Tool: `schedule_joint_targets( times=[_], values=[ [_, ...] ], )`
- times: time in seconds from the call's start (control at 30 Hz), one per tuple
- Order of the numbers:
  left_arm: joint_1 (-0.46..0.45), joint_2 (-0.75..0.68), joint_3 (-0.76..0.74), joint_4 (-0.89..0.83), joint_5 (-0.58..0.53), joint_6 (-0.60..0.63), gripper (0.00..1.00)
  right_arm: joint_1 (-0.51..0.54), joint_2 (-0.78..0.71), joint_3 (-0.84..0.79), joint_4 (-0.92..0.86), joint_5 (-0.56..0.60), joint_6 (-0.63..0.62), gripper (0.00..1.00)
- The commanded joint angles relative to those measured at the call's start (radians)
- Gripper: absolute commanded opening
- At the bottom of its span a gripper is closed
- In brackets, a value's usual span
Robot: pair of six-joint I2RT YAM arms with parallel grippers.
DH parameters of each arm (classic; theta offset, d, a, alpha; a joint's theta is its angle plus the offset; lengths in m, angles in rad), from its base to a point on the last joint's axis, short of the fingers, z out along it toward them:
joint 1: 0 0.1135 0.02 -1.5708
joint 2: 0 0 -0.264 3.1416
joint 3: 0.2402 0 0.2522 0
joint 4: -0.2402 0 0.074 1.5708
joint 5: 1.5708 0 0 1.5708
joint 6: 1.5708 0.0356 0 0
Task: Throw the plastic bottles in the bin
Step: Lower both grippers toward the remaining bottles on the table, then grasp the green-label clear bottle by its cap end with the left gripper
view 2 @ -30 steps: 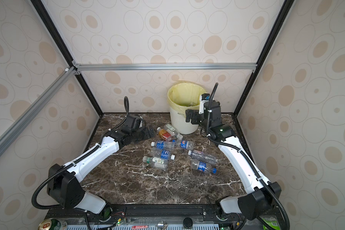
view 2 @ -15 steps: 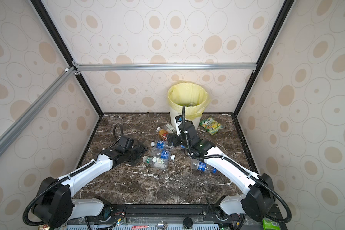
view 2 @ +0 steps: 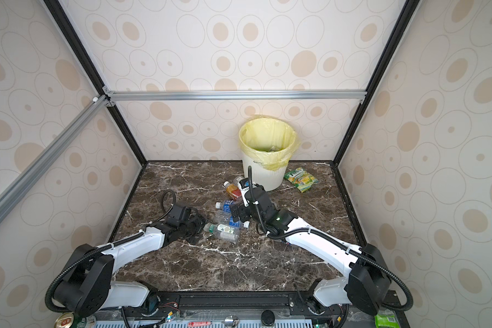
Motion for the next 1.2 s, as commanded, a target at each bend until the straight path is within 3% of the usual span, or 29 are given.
schedule_joint_targets(
  times=[0.0,0.73,1.17],
  values=[
    [0.013,0.025,-0.003,0.059,0.001,-0.061,0.79,0.012,0.003,-0.008,0.015,0.020,0.009,1.00],
    [0.012,0.119,-0.040,0.149,0.036,-0.093,0.62,0.012,0.013,-0.032,0.041,0.074,0.020,1.00],
    [0.014,0.175,-0.046,0.199,0.050,-0.076,0.40,0.012,0.023,-0.031,0.036,0.064,0.016,1.00]
  ],
)
